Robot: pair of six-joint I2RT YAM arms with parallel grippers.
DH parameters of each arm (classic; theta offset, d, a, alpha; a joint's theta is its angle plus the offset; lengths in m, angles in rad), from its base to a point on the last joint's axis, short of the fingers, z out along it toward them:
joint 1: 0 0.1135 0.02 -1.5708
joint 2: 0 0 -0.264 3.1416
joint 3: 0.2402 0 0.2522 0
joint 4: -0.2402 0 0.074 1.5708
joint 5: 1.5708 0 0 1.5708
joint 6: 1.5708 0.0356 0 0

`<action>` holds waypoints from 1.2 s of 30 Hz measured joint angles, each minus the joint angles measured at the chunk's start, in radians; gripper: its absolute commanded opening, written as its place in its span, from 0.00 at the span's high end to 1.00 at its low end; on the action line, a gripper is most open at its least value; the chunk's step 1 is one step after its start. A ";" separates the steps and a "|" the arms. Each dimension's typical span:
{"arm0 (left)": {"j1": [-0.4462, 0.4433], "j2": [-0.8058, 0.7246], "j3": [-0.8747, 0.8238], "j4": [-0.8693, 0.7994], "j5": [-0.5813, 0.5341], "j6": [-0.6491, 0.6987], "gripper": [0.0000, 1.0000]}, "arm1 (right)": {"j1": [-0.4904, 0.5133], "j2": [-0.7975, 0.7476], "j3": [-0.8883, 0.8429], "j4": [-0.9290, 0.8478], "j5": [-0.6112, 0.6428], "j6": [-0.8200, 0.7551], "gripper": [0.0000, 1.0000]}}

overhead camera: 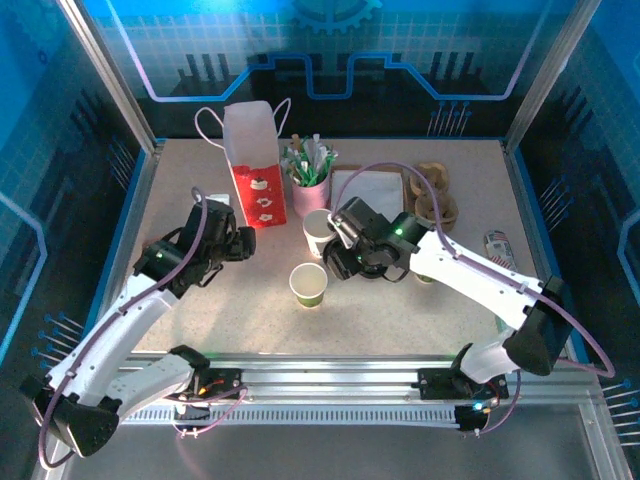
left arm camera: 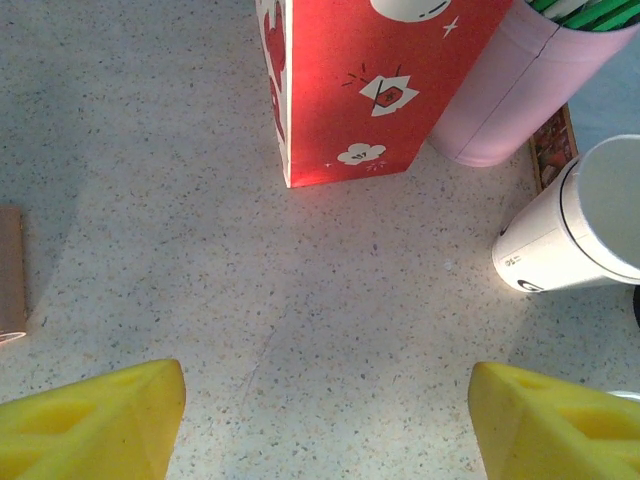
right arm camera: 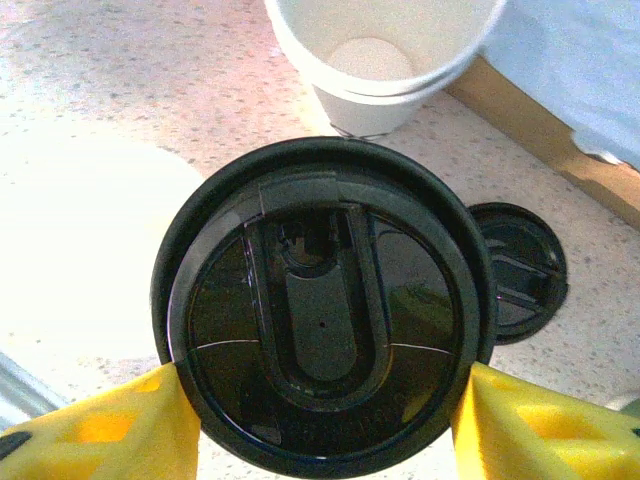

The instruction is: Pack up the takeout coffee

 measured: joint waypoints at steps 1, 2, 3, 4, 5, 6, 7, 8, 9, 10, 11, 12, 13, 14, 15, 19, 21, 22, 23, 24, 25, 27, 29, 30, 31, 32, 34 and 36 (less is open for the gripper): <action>0.002 -0.006 -0.003 0.001 0.000 0.000 0.22 | 0.016 0.006 0.008 0.000 0.000 0.002 0.40; 0.003 -0.010 -0.004 0.001 0.000 0.000 0.22 | 0.028 0.014 0.014 0.000 -0.002 0.005 0.40; 0.005 -0.014 -0.006 0.002 0.000 0.000 0.22 | 0.041 0.023 0.020 0.000 -0.004 0.008 0.40; 0.006 -0.017 -0.007 0.002 0.000 0.000 0.22 | 0.054 0.034 0.027 0.000 -0.005 0.009 0.40; 0.006 -0.018 -0.007 0.001 0.001 0.000 0.22 | 0.064 0.045 0.032 0.001 -0.006 0.011 0.40; 0.006 -0.019 -0.008 0.002 0.001 0.000 0.22 | 0.076 0.058 0.038 0.001 -0.007 0.012 0.40; 0.006 -0.019 -0.008 0.002 0.003 0.000 0.22 | 0.087 0.073 0.045 0.001 -0.008 0.013 0.40; 0.006 -0.019 -0.008 0.002 0.005 0.000 0.22 | 0.095 0.087 0.051 0.001 -0.008 0.015 0.40; 0.006 -0.019 -0.008 0.002 0.008 0.000 0.22 | 0.104 0.100 0.058 0.001 -0.010 0.016 0.40; 0.006 -0.019 -0.008 0.002 0.008 0.000 0.22 | 0.112 0.114 0.065 0.002 -0.011 0.016 0.40; 0.006 -0.019 -0.008 0.002 0.008 0.000 0.22 | 0.119 0.126 0.071 0.002 -0.011 0.016 0.40; 0.006 -0.019 -0.008 0.002 0.008 0.000 0.22 | 0.125 0.136 0.078 0.002 -0.011 0.016 0.40; 0.006 -0.019 -0.009 0.003 0.008 0.000 0.22 | 0.130 0.146 0.084 0.003 -0.011 0.016 0.40; 0.006 -0.019 -0.009 0.005 0.008 0.000 0.22 | 0.133 0.153 0.087 0.005 -0.012 0.016 0.40; 0.006 -0.019 -0.009 0.008 0.009 0.000 0.22 | 0.137 0.160 0.091 0.004 -0.015 0.016 0.40; 0.006 -0.019 -0.009 0.013 0.016 0.000 0.22 | 0.145 0.183 0.104 0.008 -0.026 0.016 0.41; 0.006 -0.019 -0.009 0.016 0.017 0.000 0.22 | 0.150 0.196 0.111 0.009 -0.031 0.016 0.41; 0.006 -0.019 -0.009 0.016 0.019 0.000 0.22 | 0.153 0.203 0.114 0.011 -0.031 0.016 0.41; 0.006 -0.019 -0.009 0.016 0.019 0.000 0.22 | 0.155 0.208 0.115 0.012 -0.034 0.016 0.41; 0.006 -0.019 -0.009 0.016 0.020 0.000 0.22 | 0.158 0.214 0.117 0.012 -0.034 0.016 0.41; 0.006 -0.019 -0.009 0.016 0.020 0.000 0.22 | 0.159 0.218 0.117 0.013 -0.035 0.016 0.41; 0.007 -0.019 -0.009 0.016 0.026 0.000 0.21 | 0.161 0.227 0.119 0.013 -0.037 0.016 0.41; 0.008 -0.019 -0.009 0.016 0.030 0.000 0.21 | 0.161 0.232 0.119 0.014 -0.037 0.016 0.41; 0.008 -0.019 -0.009 0.016 0.032 0.000 0.21 | 0.161 0.233 0.119 0.014 -0.037 0.016 0.41; 0.008 -0.019 -0.009 0.016 0.034 0.000 0.21 | 0.161 0.234 0.119 0.014 -0.037 0.016 0.41; 0.009 -0.019 -0.009 0.016 0.034 0.000 0.21 | 0.161 0.235 0.119 0.014 -0.037 0.016 0.41; 0.010 -0.018 -0.009 0.016 0.035 0.000 0.21 | 0.161 0.239 0.125 0.011 -0.037 0.016 0.41; 0.012 -0.018 -0.009 0.016 0.035 0.000 0.21 | 0.161 0.245 0.130 0.013 -0.037 0.016 0.41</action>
